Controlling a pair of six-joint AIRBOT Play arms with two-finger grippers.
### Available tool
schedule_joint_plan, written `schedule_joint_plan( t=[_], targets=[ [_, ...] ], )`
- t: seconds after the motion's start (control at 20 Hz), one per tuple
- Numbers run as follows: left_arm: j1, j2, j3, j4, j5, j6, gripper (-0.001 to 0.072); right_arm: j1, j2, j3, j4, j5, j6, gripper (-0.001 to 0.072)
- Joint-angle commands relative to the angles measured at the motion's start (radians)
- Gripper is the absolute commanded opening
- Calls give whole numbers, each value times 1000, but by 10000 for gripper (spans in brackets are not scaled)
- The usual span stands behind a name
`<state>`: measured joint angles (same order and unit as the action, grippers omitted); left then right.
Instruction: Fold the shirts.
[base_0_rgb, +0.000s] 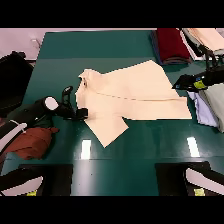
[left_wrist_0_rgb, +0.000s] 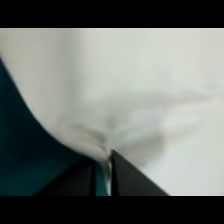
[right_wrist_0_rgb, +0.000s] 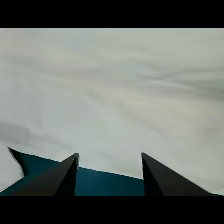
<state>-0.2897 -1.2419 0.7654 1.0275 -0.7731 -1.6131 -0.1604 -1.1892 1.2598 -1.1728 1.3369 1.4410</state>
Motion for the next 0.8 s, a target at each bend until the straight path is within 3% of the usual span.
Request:
schedule_joint_plan(
  t=[0.0, 0.35, 0.4, 0.45, 0.6, 0.75],
  targets=[
    [36, 19, 46, 5, 7, -27, 21, -39, 1, -7, -8, 69, -22, 451],
    [174, 203, 122, 185, -85, -28, 20, -360, 83, -362, -6, 55, -85, 462],
    [174, 216, 122, 189, -87, -28, 20, -418, 75, -412, -6, 61, -90, 536],
    [174, 217, 123, 186, -93, -28, 21, -462, 60, -453, 0, 78, -97, 555],
    [174, 213, 122, 185, -103, -28, 21, -515, 11, -571, 16, 68, -145, 552],
    [174, 213, 123, 185, -104, -29, 20, -468, -20, -642, 106, -8, -179, 502]
  ],
)
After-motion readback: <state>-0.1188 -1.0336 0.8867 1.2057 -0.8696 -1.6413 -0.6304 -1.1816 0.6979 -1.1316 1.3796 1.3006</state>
